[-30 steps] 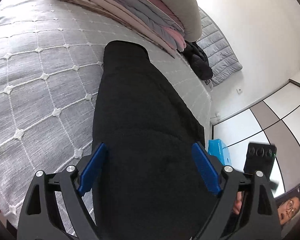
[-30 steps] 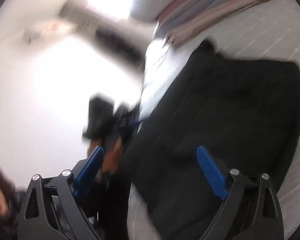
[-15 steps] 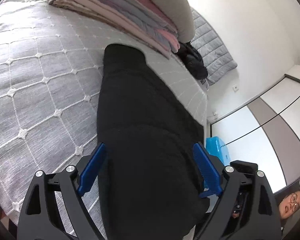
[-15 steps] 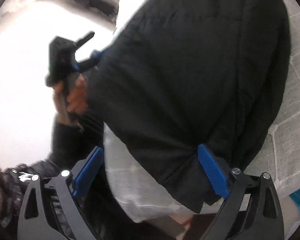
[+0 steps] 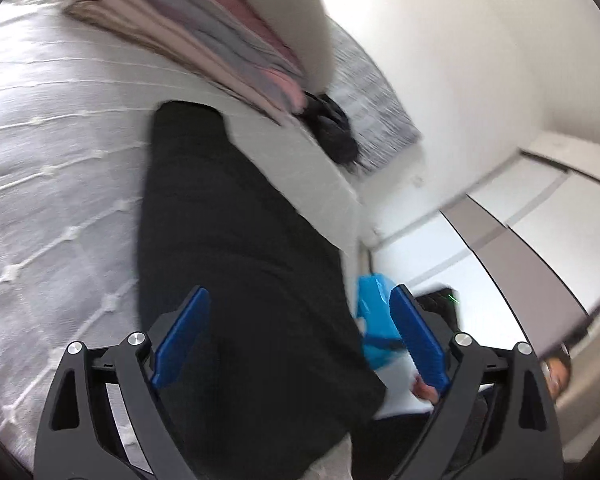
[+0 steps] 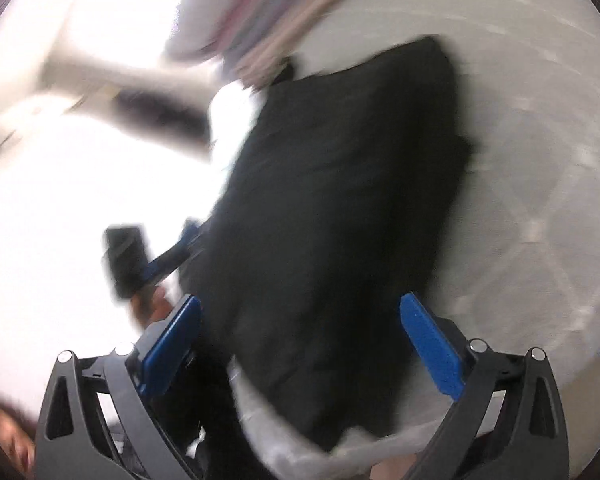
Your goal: Fold large clothes
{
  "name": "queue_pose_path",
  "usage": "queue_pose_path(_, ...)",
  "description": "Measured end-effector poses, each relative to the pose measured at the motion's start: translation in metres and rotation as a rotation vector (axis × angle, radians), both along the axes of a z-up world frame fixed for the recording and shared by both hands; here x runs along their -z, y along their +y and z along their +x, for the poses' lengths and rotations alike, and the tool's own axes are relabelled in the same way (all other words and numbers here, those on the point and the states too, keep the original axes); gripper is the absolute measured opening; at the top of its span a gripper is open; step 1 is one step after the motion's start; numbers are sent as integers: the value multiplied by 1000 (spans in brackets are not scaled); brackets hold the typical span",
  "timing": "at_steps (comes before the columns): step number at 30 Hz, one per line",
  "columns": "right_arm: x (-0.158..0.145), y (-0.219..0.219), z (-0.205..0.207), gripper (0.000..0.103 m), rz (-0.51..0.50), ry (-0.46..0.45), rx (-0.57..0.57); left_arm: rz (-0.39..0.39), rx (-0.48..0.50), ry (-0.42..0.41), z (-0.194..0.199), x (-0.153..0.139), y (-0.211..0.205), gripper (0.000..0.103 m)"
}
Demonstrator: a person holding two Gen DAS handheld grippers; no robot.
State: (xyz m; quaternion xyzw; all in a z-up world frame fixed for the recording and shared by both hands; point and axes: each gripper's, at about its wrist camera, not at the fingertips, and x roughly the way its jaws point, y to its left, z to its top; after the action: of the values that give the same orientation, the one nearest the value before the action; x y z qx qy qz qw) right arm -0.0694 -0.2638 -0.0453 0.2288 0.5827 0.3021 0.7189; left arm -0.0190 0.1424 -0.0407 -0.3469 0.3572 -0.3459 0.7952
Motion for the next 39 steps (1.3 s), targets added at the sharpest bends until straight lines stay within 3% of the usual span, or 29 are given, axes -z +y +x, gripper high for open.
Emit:
queue_pose_path(6, 35, 0, 12, 96, -5, 99, 29, 112, 201, -122, -24, -15, -39, 88)
queue_pose_path(9, 52, 8, 17, 96, 12, 147, 15, 215, 281, -120, -32, -9, -59, 88)
queue_pose_path(12, 73, 24, 19, 96, 64, 198, -22, 333, 309, -160, -41, -7, -70, 90)
queue_pose_path(14, 80, 34, 22, 96, 41, 217, -40, 372, 322, -181, -47, -8, -74, 90)
queue_pose_path(19, 81, 40, 26, 96, 23, 202, -55, 504, 342, -233, -62, -10, -89, 91)
queue_pose_path(22, 81, 37, 28, 96, 48, 200, -52, 597, 333, -284, -72, -15, -98, 91)
queue_pose_path(24, 78, 30, 34, 96, 82, 173, -14, 619, 321, -306, -76, -19, -99, 91)
queue_pose_path(26, 74, 22, 42, 96, 128, 155, 36, 555, 294, -320, -77, -28, -90, 91)
queue_pose_path(29, 80, 16, 52, 96, 179, 164, 80, 422, 163, -292, -62, -42, -54, 91)
queue_pose_path(30, 83, 16, 55, 96, 179, 175, 90, 379, 112, -244, -49, -41, -40, 91)
queue_pose_path(33, 85, 22, 62, 96, 200, 171, 87, 257, -16, 25, 5, -10, 5, 91)
queue_pose_path(34, 86, 23, 64, 96, 209, 175, 89, 185, -10, 152, 26, 11, 19, 91)
queue_pose_path(36, 87, 26, 65, 97, 221, 174, 65, 84, 22, 287, 49, 41, 30, 91)
queue_pose_path(39, 87, 39, 65, 97, 149, 165, -1, 23, 78, 374, 68, 68, 29, 91)
